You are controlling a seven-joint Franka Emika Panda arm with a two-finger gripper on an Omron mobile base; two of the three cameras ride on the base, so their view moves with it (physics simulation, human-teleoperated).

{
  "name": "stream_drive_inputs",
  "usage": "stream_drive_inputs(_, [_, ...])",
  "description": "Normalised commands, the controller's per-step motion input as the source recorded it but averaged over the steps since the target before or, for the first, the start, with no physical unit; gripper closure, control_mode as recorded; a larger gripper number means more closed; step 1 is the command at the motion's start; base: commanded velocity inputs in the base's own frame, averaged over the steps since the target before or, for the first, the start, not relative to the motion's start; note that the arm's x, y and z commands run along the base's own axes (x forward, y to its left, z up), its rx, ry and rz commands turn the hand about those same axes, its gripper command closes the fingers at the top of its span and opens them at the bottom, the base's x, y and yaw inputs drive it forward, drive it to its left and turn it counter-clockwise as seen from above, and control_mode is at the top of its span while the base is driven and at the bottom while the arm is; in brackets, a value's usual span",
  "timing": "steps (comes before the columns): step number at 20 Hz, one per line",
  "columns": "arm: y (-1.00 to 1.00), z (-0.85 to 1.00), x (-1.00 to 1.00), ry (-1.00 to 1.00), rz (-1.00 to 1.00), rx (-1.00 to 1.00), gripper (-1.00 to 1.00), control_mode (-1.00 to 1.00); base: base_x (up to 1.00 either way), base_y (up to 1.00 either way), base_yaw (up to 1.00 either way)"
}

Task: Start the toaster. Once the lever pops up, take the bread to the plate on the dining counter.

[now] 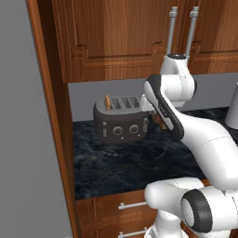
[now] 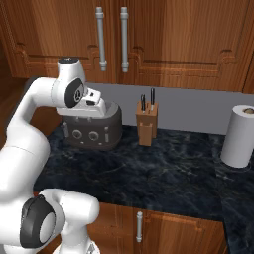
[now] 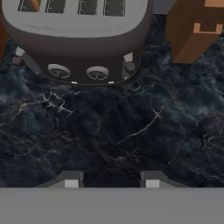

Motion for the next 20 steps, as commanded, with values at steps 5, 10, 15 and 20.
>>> stream_drive_inputs(5, [0.16,0.0,-0.07,-0.02,0.0,0.0,-1.0,-1.0,0.0,0.0,0.0])
stream_drive_inputs(10, [0.39,0.0,-0.03,-0.06,0.0,0.0,-1.0,-1.0,0.0,0.0,0.0])
stream_drive_inputs(15, [0.34,-0.01,0.0,-0.03,0.0,0.0,-1.0,-1.0,0.0,0.0,0.0])
stream_drive_inputs(20, [0.39,-0.23,0.0,0.0,0.0,0.0,-1.0,-1.0,0.0,0.0,0.0])
